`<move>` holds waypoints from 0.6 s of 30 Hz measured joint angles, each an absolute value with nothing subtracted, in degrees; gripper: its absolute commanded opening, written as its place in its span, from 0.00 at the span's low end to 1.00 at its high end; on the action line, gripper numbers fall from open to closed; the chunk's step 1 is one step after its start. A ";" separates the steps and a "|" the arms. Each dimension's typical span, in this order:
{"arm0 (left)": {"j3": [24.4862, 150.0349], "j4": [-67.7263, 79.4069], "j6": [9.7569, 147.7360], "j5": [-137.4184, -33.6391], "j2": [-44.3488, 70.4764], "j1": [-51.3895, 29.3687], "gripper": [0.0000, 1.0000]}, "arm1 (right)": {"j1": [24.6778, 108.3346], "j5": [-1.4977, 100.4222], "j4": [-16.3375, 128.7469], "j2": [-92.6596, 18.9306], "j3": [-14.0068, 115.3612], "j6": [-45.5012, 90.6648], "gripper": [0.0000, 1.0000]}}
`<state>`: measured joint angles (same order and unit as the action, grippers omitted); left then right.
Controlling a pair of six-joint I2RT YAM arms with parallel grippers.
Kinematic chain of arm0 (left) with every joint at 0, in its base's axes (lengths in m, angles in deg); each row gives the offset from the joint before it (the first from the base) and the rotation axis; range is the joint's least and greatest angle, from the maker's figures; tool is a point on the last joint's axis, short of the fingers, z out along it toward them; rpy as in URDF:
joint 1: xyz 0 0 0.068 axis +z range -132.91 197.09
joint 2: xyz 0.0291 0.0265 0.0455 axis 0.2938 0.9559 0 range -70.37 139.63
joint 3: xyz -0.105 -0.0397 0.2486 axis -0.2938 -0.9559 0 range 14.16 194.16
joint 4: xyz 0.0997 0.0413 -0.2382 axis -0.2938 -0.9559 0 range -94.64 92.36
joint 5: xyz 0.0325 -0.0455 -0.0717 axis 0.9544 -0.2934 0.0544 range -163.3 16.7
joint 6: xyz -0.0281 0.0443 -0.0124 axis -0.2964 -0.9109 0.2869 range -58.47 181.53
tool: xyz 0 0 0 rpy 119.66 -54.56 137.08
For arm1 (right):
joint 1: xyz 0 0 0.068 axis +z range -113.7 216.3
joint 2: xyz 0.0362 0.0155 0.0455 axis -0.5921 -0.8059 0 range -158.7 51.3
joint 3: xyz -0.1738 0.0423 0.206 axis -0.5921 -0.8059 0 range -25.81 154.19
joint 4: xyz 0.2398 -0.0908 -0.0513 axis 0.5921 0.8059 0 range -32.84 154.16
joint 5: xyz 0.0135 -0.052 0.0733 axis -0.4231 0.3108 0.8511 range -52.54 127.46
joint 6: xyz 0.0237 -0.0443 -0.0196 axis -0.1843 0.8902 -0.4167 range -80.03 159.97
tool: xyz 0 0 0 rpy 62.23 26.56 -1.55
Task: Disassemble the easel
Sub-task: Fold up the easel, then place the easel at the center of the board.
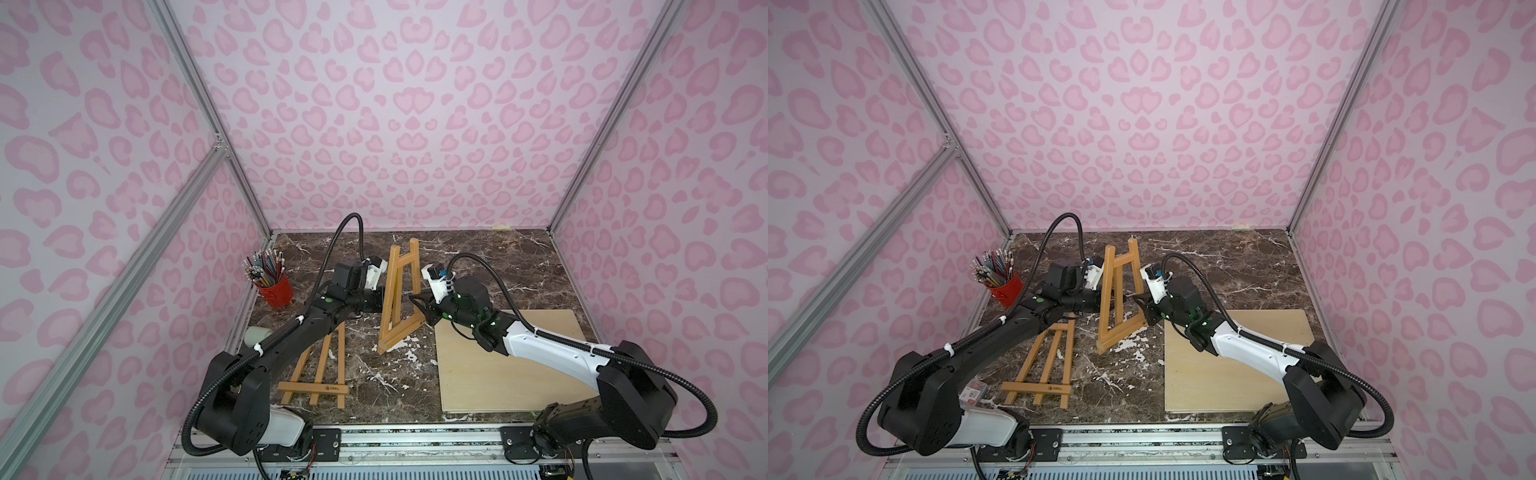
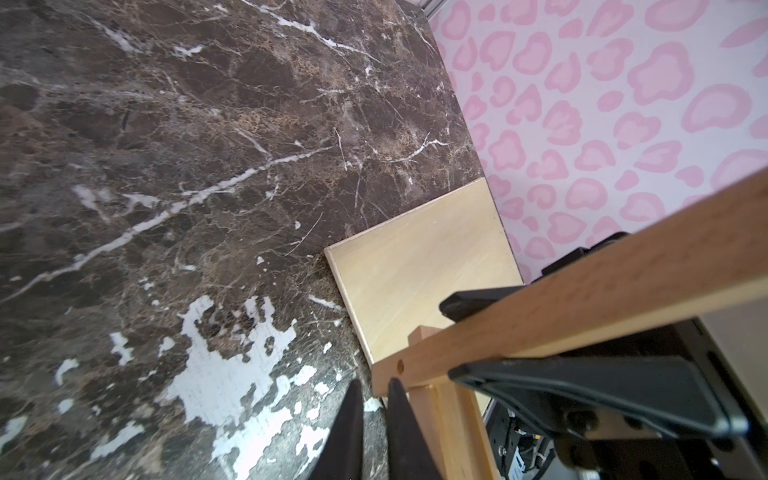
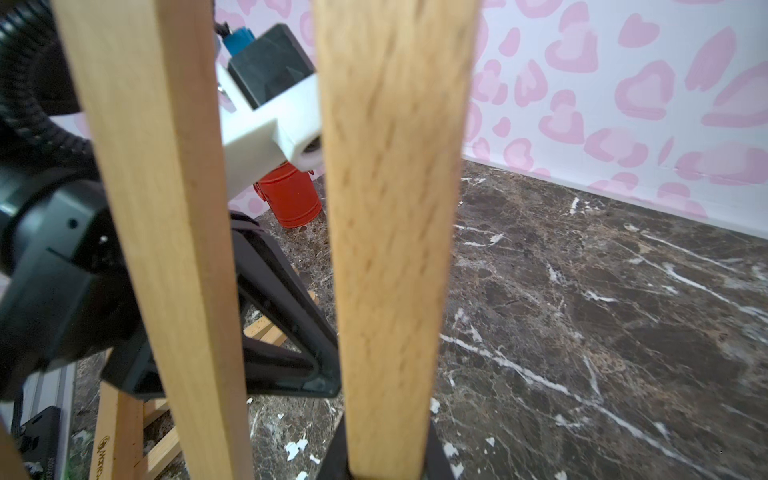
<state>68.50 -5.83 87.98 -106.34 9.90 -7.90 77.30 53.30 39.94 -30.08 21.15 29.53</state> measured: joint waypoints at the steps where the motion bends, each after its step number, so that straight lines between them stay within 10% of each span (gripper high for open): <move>1: 68.48 -7.27 87.22 -105.81 9.07 -6.75 0.22 | 77.34 52.80 40.18 -29.47 20.62 28.92 0.00; 18: 67.08 -18.77 81.01 -90.84 -0.87 5.17 0.66 | 91.57 42.87 54.61 -38.52 18.04 7.98 0.00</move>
<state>67.08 -18.77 81.01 -90.84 -0.87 5.17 91.57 42.87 54.61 -38.52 18.04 7.98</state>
